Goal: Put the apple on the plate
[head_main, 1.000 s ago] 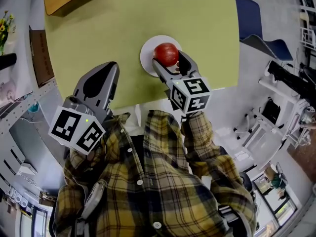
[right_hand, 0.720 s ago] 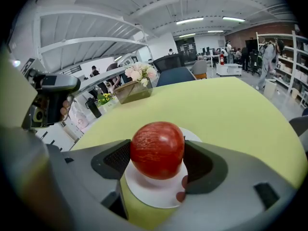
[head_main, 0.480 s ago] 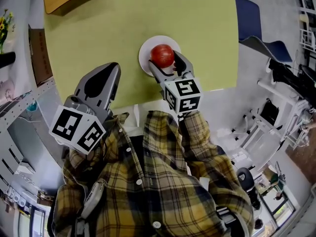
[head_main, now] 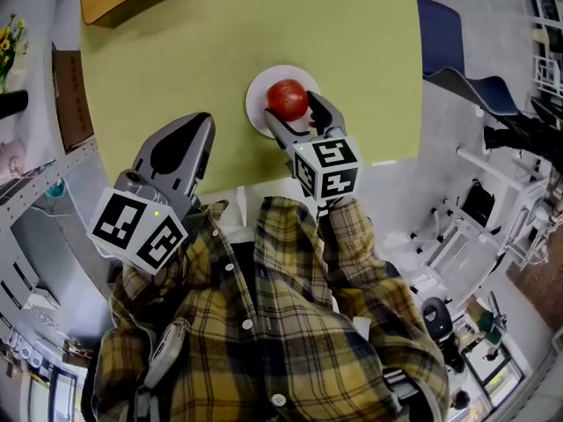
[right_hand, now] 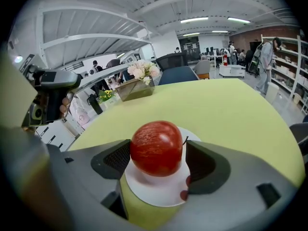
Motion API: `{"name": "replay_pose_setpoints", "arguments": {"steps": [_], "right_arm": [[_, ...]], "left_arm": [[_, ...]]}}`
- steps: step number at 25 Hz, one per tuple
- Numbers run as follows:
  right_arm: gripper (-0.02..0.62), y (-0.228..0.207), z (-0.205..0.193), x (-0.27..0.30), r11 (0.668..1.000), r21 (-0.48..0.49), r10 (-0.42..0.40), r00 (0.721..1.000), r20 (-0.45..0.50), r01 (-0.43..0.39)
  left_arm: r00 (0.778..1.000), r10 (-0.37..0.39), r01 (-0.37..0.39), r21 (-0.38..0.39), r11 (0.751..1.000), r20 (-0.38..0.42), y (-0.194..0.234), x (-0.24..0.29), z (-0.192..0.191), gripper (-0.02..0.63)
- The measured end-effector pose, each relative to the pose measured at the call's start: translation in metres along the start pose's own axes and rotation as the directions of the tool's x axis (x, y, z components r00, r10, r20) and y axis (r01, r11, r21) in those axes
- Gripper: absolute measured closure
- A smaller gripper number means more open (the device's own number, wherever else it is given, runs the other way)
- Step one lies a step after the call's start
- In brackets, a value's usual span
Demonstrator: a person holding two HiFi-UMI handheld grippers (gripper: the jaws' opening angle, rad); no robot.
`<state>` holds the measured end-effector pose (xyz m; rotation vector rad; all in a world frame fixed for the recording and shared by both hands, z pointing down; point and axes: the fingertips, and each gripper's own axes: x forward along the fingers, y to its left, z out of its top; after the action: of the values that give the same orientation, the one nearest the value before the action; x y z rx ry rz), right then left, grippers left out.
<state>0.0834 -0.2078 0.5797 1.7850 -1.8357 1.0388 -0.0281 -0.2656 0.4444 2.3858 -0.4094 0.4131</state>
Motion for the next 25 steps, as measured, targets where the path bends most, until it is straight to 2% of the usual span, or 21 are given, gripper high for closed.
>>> {"name": "replay_pose_setpoints", "arguments": {"steps": [14,25], "right_arm": [[0.256,0.008,0.009,-0.01,0.999,-0.014,0.029,0.999,0.027,-0.029],[0.258,0.022,0.031,-0.05,0.996,0.005,0.091,0.991,0.101,-0.092]], "left_arm": [[1.0,-0.008,0.008,0.015,1.0,0.019,-0.011,-0.001,0.004,0.598],[0.996,-0.029,0.024,0.063,0.998,0.083,-0.048,-0.009,0.022,0.598]]}}
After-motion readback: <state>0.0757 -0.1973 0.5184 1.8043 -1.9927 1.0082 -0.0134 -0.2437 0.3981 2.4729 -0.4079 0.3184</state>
